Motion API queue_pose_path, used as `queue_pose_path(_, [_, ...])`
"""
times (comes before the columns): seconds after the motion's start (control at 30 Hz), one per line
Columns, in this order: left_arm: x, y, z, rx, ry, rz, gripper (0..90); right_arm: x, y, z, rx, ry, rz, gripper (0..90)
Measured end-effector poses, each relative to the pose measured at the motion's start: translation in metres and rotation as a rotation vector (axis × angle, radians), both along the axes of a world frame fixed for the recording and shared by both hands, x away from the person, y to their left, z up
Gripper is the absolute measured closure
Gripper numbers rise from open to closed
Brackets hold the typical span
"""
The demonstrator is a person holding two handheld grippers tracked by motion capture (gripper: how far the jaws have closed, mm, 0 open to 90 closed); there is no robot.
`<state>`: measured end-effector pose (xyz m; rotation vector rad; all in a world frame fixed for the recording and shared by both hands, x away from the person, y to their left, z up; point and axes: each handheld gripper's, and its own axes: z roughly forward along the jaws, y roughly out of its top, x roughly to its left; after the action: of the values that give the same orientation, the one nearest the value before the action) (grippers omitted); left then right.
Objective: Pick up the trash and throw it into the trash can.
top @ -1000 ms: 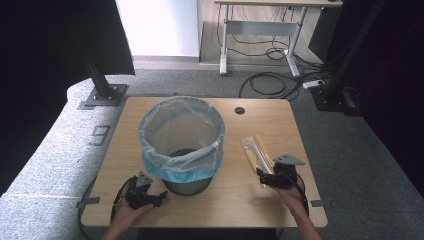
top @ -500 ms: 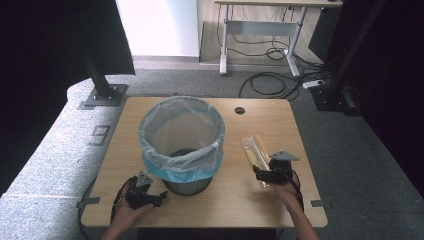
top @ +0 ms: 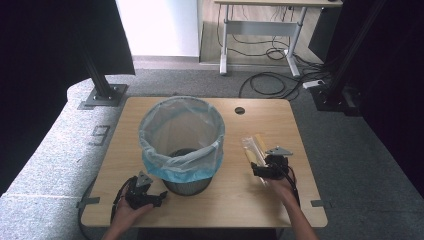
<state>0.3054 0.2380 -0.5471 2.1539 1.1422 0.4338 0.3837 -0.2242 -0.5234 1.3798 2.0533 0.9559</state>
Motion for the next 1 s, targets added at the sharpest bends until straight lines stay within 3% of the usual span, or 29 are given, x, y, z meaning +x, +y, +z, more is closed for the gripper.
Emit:
queue_pose_path(0.43, [0.000, 0.000, 0.000, -0.001, 0.000, 0.000, 11.4, 0.016, 0.002, -0.009, -0.031, 0.032, -0.018, 11.7])
queue_pose_path(0.83, [0.000, 0.000, 0.000, 0.000, -0.001, 0.000, 11.5, 0.029, 0.000, -0.023, -0.035, 0.096, -0.034, 10.8])
queue_pose_path(0.97, [0.000, 0.000, 0.000, -0.001, 0.000, 0.000, 11.5, 0.028, 0.001, -0.025, -0.052, 0.103, -0.030, 14.5])
queue_pose_path(1.0, [0.000, 0.000, 0.000, -0.001, 0.000, 0.000, 11.5, 0.028, 0.000, -0.024, -0.038, 0.105, -0.033, 19.7])
